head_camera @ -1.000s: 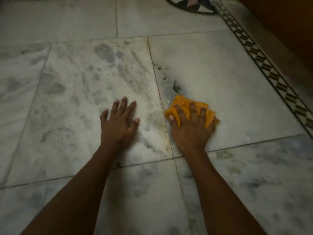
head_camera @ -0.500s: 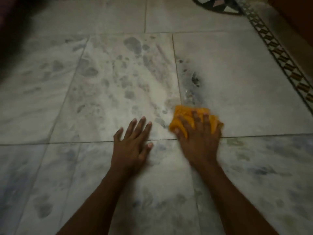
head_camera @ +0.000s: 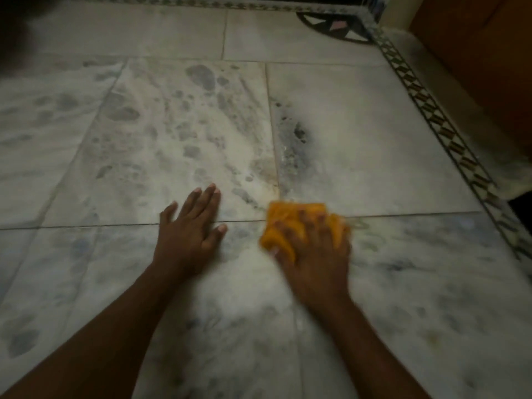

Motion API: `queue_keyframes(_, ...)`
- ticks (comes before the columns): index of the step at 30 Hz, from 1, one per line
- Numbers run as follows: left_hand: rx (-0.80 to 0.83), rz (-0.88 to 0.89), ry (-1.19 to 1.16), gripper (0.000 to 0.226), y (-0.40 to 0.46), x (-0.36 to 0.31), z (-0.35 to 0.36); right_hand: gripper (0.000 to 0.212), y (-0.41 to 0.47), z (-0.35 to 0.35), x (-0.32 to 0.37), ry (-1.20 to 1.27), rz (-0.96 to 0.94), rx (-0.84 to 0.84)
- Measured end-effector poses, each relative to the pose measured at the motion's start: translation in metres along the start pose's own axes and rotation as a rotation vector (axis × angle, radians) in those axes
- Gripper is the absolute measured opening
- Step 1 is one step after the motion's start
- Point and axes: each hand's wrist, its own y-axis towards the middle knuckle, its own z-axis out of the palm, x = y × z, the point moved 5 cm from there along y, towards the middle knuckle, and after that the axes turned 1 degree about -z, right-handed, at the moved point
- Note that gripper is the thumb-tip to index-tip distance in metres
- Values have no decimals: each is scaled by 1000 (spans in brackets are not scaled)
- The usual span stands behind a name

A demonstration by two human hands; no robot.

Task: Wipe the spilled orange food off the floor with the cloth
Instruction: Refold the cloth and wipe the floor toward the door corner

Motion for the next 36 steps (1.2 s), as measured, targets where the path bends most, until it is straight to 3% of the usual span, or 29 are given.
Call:
queue_keyframes(2,10,9,-20,75,-4,-2,0,56,-67,-16,-17,0,-76,109)
queue_keyframes(4,14,9,-18,77,-4,-4,0,60,-94,-37,-65,-10,119,130)
queue_keyframes(8,37,-41,31,81,-7,-12,1,60,-41,-41,-114,4,557,142)
queue_keyframes(9,55,-79,30,79,-10,-15,1,60,-27,-34,-106,28,565,160)
queue_keyframes(11,95,-159,15,73,-21,-35,3,58,-22,-25,-84,12,398,181)
queue_keyframes(14,122,-217,-50,73,-46,-83,11,58,-92,-32,-63,-5,32,153)
queue_keyframes(15,96,-200,-64,75,-55,-97,15,58,-118,-39,-67,10,14,151)
queue_keyframes(19,17,-174,-83,72,-47,-110,18,58,-92,-54,-123,-51,433,-27)
queue_keyframes(21,13,-152,-71,72,-44,-111,21,58,-42,-44,-127,-14,636,26)
queue_keyframes(22,5,-149,-64,71,-44,-112,23,58,-21,-38,-120,24,659,84)
queue_keyframes(24,4,-170,-56,71,-47,-108,22,57,-2,-24,-98,22,522,50)
queue_keyframes(27,2,-186,-65,71,-49,-107,21,56,-41,-24,-84,-49,212,77)
queue_keyframes(29,-5,-204,-70,70,-48,-108,18,56,-72,-42,-96,-18,134,107)
queue_keyframes(34,-24,-220,-91,69,-45,-110,16,56,-36,-53,-145,-62,519,-26)
queue_keyframes(36,-36,-224,-97,69,-42,-110,16,57,4,-44,-136,24,621,57)
